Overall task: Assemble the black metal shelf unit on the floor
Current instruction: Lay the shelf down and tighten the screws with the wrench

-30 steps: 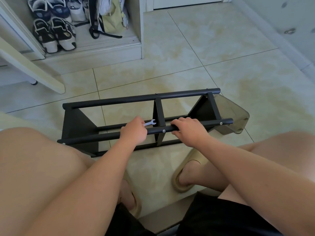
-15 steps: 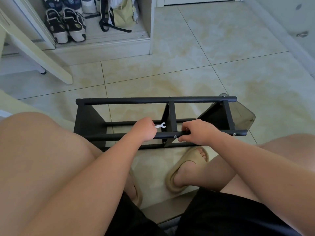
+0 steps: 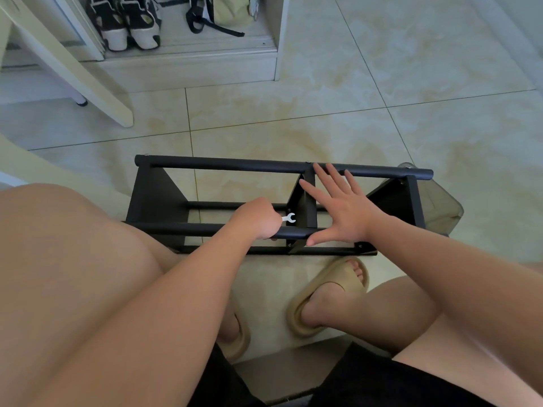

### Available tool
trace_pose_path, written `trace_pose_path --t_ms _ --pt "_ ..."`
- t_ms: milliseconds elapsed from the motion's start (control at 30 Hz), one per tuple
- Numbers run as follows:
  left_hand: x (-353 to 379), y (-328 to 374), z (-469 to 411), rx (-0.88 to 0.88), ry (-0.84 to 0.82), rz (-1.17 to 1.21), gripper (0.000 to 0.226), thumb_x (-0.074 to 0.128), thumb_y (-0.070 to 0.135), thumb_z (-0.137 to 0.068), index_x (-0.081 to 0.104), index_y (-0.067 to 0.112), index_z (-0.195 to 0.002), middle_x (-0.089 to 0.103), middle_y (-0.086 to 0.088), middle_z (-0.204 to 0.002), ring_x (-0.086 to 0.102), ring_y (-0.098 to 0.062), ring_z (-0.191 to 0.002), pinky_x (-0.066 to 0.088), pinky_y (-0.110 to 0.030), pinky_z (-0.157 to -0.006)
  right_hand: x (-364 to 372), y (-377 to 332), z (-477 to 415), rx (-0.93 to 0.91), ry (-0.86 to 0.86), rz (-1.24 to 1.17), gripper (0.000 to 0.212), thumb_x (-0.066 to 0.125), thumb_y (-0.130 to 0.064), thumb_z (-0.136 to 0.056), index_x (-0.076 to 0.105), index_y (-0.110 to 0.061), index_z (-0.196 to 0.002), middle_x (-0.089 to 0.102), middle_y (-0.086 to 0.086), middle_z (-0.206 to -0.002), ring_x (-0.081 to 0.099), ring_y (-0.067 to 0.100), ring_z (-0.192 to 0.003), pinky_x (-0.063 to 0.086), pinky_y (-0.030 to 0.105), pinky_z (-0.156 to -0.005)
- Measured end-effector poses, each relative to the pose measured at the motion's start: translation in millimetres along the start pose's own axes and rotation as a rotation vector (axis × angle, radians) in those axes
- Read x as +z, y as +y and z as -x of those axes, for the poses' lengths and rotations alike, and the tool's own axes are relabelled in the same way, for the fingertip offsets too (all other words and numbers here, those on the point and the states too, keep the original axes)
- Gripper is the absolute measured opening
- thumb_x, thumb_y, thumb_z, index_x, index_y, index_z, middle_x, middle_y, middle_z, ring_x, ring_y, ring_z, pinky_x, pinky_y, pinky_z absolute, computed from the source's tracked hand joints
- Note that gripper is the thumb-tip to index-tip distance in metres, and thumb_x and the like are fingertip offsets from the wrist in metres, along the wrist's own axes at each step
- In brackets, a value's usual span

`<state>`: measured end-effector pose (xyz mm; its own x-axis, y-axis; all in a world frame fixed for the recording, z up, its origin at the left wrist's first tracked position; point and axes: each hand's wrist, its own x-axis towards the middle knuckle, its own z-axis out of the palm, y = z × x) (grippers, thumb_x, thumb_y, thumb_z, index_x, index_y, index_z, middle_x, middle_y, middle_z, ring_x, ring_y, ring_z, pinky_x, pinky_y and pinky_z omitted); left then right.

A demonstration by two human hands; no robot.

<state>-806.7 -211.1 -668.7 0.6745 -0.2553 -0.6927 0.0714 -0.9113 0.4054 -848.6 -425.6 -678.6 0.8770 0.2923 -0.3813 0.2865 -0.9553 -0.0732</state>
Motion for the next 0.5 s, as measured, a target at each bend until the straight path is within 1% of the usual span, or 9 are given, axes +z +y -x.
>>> trace_pose_path --t_ms 100,167,200,233,267,300,333,433,500 --pt "-4 0 -6 0.001 -0.058 -0.003 0.021 0.051 0.007 -0.084 0.072 0.003 -0.085 0.056 -0.009 -0.069 0.047 -0.023 -0.061 0.037 -0.032 -0.059 10 3 -4 -0.027 0.039 0.013 0.123 0.024 -0.104 -0.064 -0.023 -0.038 -0.156 -0.032 0.005 -0.164 -0.030 0.028 -0.151 -0.015 0.052 -0.123" --pt "-6 -1 -12 -0.005 -0.069 0.015 0.017 0.051 0.010 -0.086 0.066 0.003 -0.082 0.054 -0.009 -0.072 0.048 -0.024 -0.065 0.037 -0.032 -0.060 14 4 -5 -0.037 0.061 -0.001 0.122 0.024 -0.104 -0.065 -0.023 -0.039 -0.156 -0.031 0.005 -0.164 -0.030 0.028 -0.151 -0.015 0.052 -0.123" --pt "-7 -2 -15 0.001 -0.075 0.026 0.017 0.051 0.011 -0.088 0.066 0.002 -0.085 0.057 -0.010 -0.076 0.051 -0.025 -0.069 0.039 -0.034 -0.062 16 5 -6 -0.041 0.070 -0.014 0.121 0.023 -0.105 -0.065 -0.021 -0.039 -0.156 -0.030 0.005 -0.165 -0.030 0.028 -0.151 -0.015 0.053 -0.123" --pt "-8 -3 -18 0.015 -0.080 0.039 0.020 0.052 0.013 -0.089 0.069 0.001 -0.091 0.063 -0.012 -0.083 0.058 -0.028 -0.076 0.045 -0.036 -0.068 16 5 -6 -0.044 0.079 -0.029 0.121 0.023 -0.105 -0.064 -0.020 -0.040 -0.156 -0.029 0.005 -0.165 -0.029 0.028 -0.151 -0.014 0.053 -0.123" --pt "-8 -4 -21 0.032 -0.079 0.051 0.022 0.055 0.014 -0.090 0.073 0.003 -0.097 0.069 -0.012 -0.094 0.063 -0.030 -0.088 0.050 -0.038 -0.079 17 5 -6 -0.045 0.089 -0.042 0.120 0.023 -0.105 -0.065 -0.020 -0.040 -0.156 -0.028 0.005 -0.165 -0.028 0.028 -0.152 -0.014 0.053 -0.123" --pt "-8 -5 -23 0.051 -0.072 0.065 0.022 0.057 0.014 -0.090 0.076 0.007 -0.099 0.072 -0.011 -0.102 0.065 -0.030 -0.098 0.051 -0.038 -0.088 17 5 -6 -0.046 0.099 -0.051 0.120 0.023 -0.105 -0.065 -0.019 -0.040 -0.157 -0.027 0.005 -0.166 -0.027 0.028 -0.152 -0.013 0.053 -0.123" --pt "-8 -6 -25 0.075 -0.067 0.081 0.021 0.059 0.014 -0.089 0.078 0.012 -0.098 0.074 -0.007 -0.102 0.065 -0.027 -0.101 0.051 -0.036 -0.090 17 5 -5 -0.048 0.105 -0.058 0.119 0.023 -0.104 -0.065 -0.018 -0.040 -0.157 -0.026 0.005 -0.166 -0.026 0.028 -0.152 -0.013 0.053 -0.123" --pt "-8 -8 -30 0.134 -0.080 0.132 0.021 0.062 0.011 -0.085 0.080 0.020 -0.091 0.071 0.016 -0.076 0.065 -0.012 -0.084 0.047 -0.022 -0.071 18 5 -5 -0.050 0.112 -0.070 0.119 0.027 -0.103 -0.066 -0.013 -0.039 -0.159 -0.024 0.004 -0.167 -0.025 0.028 -0.153 -0.012 0.053 -0.123" --pt "-8 -7 -32 0.154 -0.092 0.167 0.021 0.064 0.010 -0.082 0.079 0.024 -0.082 0.065 0.022 -0.060 0.061 -0.005 -0.071 0.043 -0.021 -0.064 18 5 -5 -0.048 0.120 -0.074 0.120 0.030 -0.102 -0.067 -0.011 -0.038 -0.160 -0.023 0.004 -0.167 -0.024 0.027 -0.153 -0.011 0.053 -0.124"
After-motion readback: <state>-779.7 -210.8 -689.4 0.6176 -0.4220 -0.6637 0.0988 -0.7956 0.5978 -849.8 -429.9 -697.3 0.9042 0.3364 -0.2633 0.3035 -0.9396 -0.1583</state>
